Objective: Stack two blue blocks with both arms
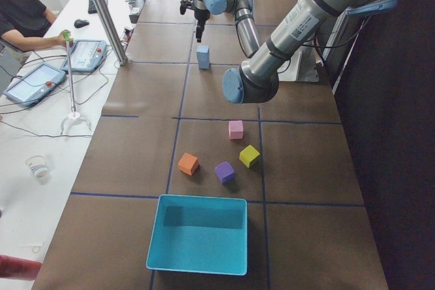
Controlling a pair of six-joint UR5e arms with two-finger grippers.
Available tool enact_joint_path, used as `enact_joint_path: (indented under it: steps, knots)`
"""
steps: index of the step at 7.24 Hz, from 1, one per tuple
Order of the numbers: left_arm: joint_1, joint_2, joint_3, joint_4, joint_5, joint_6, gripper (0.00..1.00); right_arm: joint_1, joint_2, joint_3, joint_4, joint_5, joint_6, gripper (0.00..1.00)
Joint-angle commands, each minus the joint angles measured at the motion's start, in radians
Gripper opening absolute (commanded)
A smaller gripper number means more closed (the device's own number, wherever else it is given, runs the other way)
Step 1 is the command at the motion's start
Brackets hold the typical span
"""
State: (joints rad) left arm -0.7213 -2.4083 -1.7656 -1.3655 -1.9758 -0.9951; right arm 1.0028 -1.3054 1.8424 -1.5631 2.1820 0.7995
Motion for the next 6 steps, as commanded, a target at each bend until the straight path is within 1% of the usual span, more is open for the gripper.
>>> enact_joint_path:
  steps: [1, 2, 3, 4, 5, 6]
  knots:
    - [-0.166, 0.197, -0.123, -0.012, -0.171, 0.187, 1.0, 0.067, -0.002, 0.003, -0.003, 0.033, -0.082, 1.0]
    - [-0.235, 0.319, -0.156, -0.047, -0.217, 0.342, 1.0, 0.159, -0.027, 0.001, -0.005, 0.117, -0.129, 1.0]
    - [-0.324, 0.419, -0.158, -0.064, -0.251, 0.501, 1.0, 0.265, -0.07, -0.002, -0.014, 0.19, -0.258, 1.0]
    - [-0.419, 0.501, -0.146, -0.064, -0.337, 0.652, 1.0, 0.339, -0.13, -0.005, -0.018, 0.211, -0.395, 1.0]
    - [-0.487, 0.584, -0.143, -0.064, -0.356, 0.808, 1.0, 0.399, -0.155, -0.046, -0.017, 0.214, -0.502, 1.0]
    - [-0.597, 0.63, -0.109, -0.063, -0.357, 0.961, 1.0, 0.451, -0.167, -0.125, -0.015, 0.211, -0.677, 1.0]
